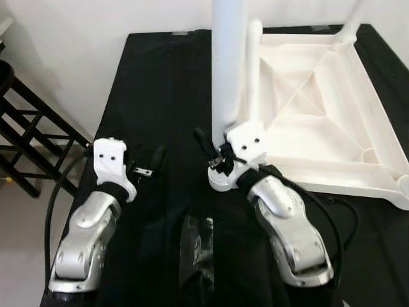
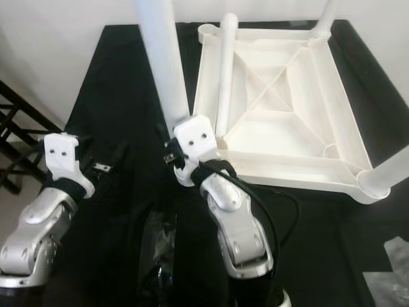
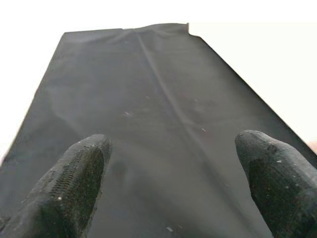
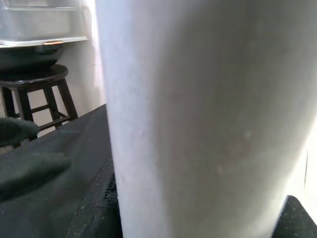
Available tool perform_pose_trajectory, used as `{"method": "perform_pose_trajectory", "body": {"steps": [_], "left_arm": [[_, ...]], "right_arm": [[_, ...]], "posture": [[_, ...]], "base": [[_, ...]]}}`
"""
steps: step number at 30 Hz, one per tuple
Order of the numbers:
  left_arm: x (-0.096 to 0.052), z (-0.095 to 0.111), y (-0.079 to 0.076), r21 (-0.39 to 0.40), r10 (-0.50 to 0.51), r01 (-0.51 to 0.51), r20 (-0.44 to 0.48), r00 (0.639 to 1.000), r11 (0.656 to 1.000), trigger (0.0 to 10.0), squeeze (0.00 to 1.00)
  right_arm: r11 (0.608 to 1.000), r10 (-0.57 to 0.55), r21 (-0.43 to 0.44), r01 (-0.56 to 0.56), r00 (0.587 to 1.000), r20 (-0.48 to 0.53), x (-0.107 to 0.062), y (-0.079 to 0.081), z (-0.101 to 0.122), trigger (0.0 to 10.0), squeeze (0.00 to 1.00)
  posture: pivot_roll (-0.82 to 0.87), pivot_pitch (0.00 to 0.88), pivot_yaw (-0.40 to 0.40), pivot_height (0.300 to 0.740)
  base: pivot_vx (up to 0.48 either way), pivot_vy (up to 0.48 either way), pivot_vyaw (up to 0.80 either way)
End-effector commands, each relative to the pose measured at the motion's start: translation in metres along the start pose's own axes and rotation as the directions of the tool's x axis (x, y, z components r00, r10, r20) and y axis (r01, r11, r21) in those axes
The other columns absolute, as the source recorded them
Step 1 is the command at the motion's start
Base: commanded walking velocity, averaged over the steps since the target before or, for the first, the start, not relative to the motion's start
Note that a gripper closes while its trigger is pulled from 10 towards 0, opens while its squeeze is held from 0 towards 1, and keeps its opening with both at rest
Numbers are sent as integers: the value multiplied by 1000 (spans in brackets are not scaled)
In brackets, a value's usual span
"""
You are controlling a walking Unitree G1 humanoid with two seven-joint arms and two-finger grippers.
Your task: Building children table
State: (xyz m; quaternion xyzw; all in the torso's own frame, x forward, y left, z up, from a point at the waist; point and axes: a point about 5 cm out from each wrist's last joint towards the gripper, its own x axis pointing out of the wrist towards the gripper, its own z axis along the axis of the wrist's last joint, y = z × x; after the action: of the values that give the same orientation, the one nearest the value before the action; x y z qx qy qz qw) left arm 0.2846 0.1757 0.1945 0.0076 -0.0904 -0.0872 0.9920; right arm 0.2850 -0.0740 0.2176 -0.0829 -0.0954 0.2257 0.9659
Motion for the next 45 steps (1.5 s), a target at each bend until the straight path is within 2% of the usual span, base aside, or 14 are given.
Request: {"method": "perform_pose_trajectory", "body": {"steps": [1, 9, 15, 20, 21, 24, 26, 29, 30, 32, 33, 35, 39, 45], "left_arm": [[-2, -2, 5, -2, 9, -9, -3, 1000, 1000, 10000, 0], [-1, 5, 10, 5, -10, 10, 19, 1000, 1000, 10000, 0], [6, 30, 19, 21, -77, 75, 95, 993, 997, 10000, 0], [15, 78, 16, 9, -287, 293, 224, 931, 956, 10000, 0], [17, 93, 10, 8, -388, 400, 259, 884, 917, 10000, 1000], [23, 122, -5, 60, -565, 577, 306, 766, 814, 10000, 1000], [24, 126, -7, 71, -588, 599, 311, 746, 798, 10000, 1000], [38, 145, -19, 62, -700, 722, 312, 642, 689, 10000, 1000], [38, 145, -19, 62, -700, 722, 312, 642, 689, 10000, 1000], [47, 145, -31, 44, -774, 800, 287, 564, 599, 10000, 1000], [47, 145, -31, 44, -774, 800, 287, 564, 599, 10000, 1000], [52, 143, -41, 47, -829, 851, 260, 495, 523, 10000, 1000], [66, 143, -56, 37, -869, 887, 225, 442, 461, 10000, 1000], [76, 146, -66, 32, -888, 903, 200, 414, 429, 10000, 1000]], "right_arm": [[990, -133, 3, 140, 946, -296, -9, -22, -59, 10000, 0], [974, -218, -9, 225, 930, -298, -12, -22, -57, 10000, 0], [956, -283, -23, 291, 905, -319, -15, -16, -56, 10000, 0], [957, -275, -4, 289, 908, -317, -12, -15, -56, 10000, 0], [958, -273, -1, 287, 909, -315, -11, -14, -56, 10000, 0], [958, -272, 3, 287, 912, -306, -9, -13, -54, 10000, 0], [957, -275, 3, 289, 912, -305, -8, -13, -54, 10000, 0], [960, -261, 24, 280, 919, -296, -5, -9, -52, 10000, 0], [960, -261, 24, 280, 919, -296, -5, -9, -52, 10000, 0], [964, -244, 35, 265, 927, -285, -1, -6, -50, 10000, 0], [964, -244, 35, 265, 927, -285, -1, -6, -50, 10000, 0], [966, -235, 39, 256, 932, -276, 2, -4, -48, 10000, 0], [970, -218, 47, 237, 942, -256, 5, -2, -44, 10000, 0], [975, -196, 54, 215, 952, -236, 8, 2, -40, 10000, 0]], "posture": [[54, 251, 42, 740], [60, 244, 50, 740], [64, 241, 47, 740], [61, 232, 41, 740], [60, 231, 41, 740], [62, 225, 44, 740], [62, 225, 44, 740], [61, 215, 56, 740], [61, 215, 56, 740], [55, 209, 58, 740], [55, 209, 58, 740], [50, 207, 60, 740], [45, 202, 61, 740], [40, 200, 64, 740]], "base": [[0, 0, 0], [0, 0, 0], [0, 0, 0], [0, 0, 0], [0, 0, 0], [0, 0, 0], [0, 0, 0], [0, 0, 0], [0, 0, 0], [0, 0, 0], [0, 0, 0], [0, 0, 0], [0, 0, 0], [0, 0, 0]]}}
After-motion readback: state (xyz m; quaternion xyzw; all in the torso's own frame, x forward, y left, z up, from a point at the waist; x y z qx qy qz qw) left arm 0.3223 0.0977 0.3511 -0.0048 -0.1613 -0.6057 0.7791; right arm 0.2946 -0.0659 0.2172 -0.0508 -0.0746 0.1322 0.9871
